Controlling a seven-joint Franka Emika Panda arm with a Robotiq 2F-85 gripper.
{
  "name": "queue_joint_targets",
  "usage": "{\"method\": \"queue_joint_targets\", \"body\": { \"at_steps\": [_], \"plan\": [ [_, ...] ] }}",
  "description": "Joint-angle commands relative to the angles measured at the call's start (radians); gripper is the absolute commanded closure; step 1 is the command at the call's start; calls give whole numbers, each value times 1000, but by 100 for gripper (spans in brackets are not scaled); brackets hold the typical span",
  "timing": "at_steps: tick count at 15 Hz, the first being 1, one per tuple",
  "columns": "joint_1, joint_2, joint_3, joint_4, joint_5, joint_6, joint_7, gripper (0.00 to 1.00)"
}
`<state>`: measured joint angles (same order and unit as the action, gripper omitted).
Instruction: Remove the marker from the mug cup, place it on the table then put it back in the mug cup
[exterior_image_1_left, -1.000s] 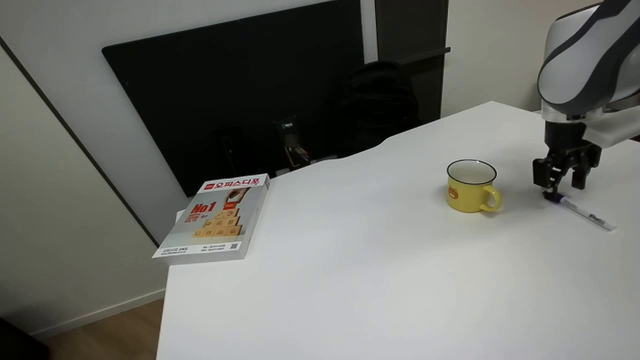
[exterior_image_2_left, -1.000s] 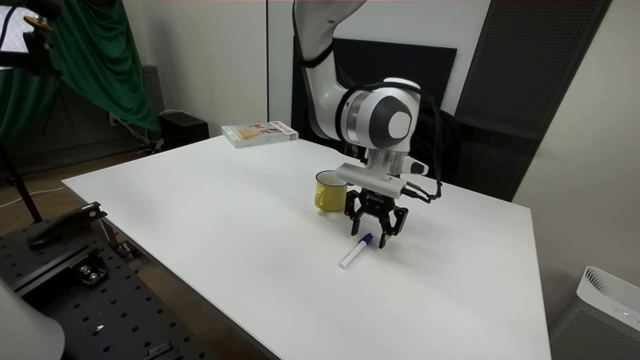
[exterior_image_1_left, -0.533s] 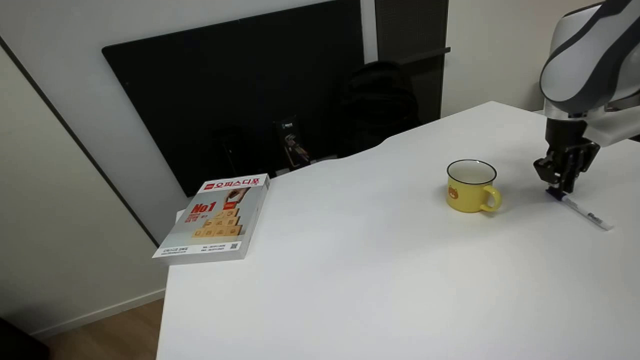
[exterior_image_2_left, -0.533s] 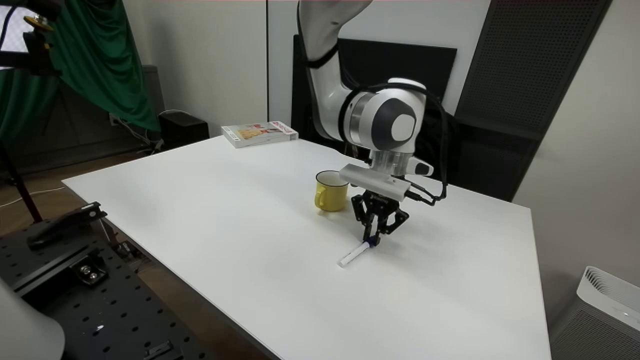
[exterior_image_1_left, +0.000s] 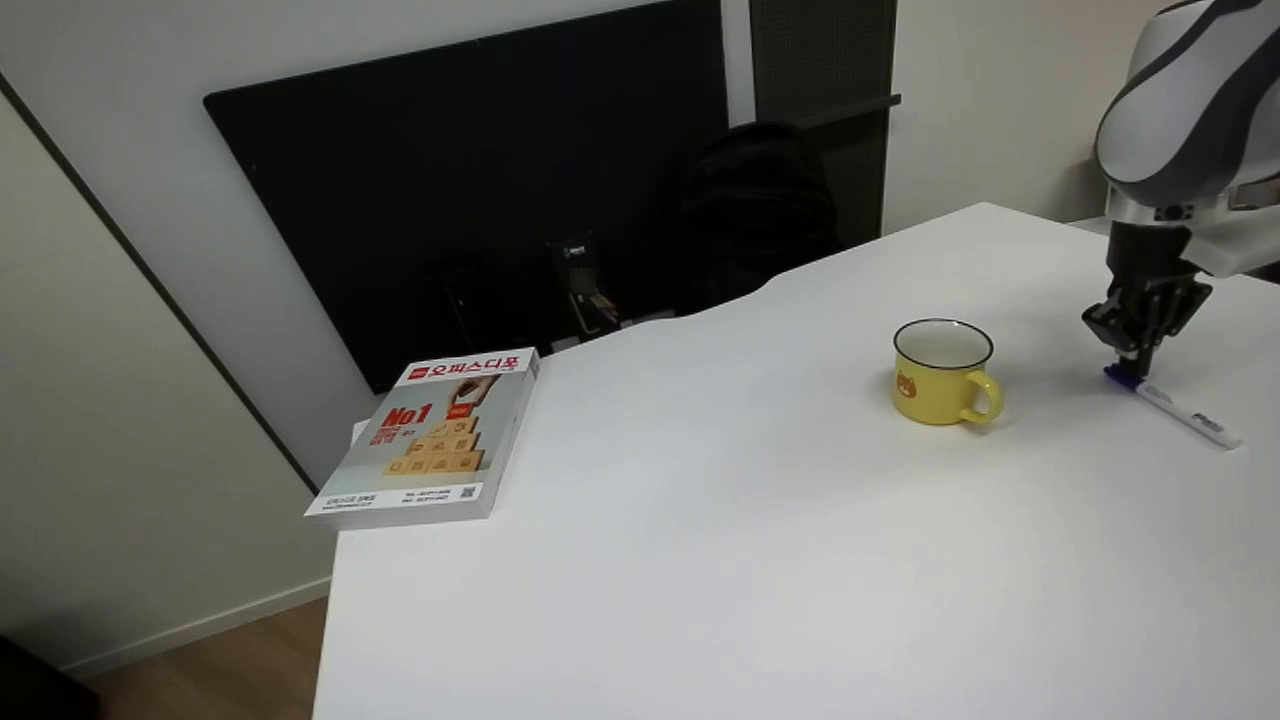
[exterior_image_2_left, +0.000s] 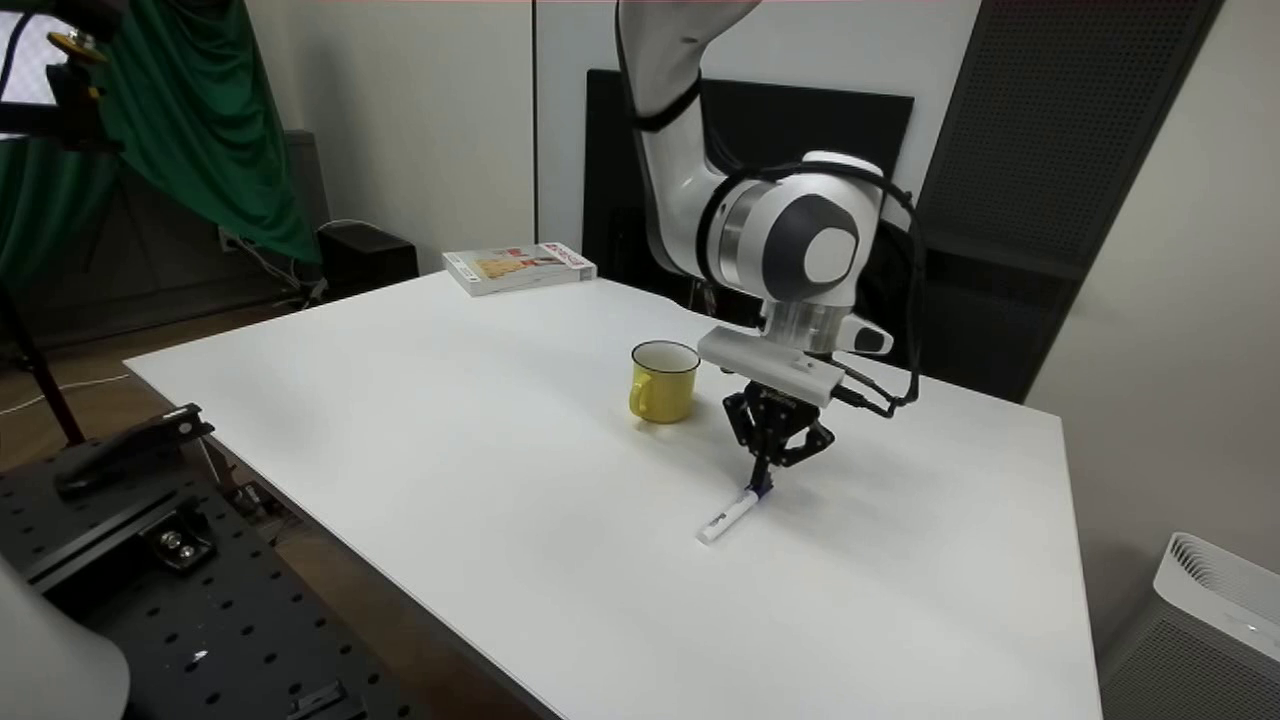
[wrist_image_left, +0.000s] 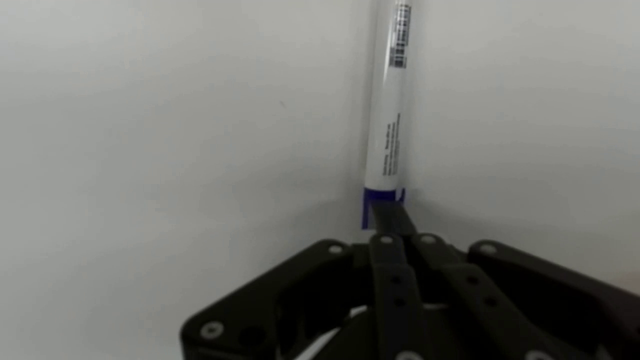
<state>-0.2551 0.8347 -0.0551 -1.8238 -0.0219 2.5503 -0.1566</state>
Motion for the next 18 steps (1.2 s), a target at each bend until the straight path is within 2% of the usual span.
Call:
{"method": "queue_joint_targets", "body": {
  "at_steps": [1,2,3,4,7,14,15,16,17,18],
  "plan": [
    [25,13,-21,32,-7,-57,12,100],
    [39,12,-31,36,-19,-67,19,100],
    [47,11,-37,38,-27,-75,21,75],
    [54,11,-43,38,-34,-77,22,74],
    [65,19,-52,29,-42,-49,24,55],
    [32,66,-35,31,-22,24,6,7],
    [37,73,-41,30,-30,34,9,51],
    [39,77,-45,30,-32,44,13,46],
    [42,78,-47,33,-35,37,15,46],
    [44,77,-48,36,-35,33,16,52]
  ]
}}
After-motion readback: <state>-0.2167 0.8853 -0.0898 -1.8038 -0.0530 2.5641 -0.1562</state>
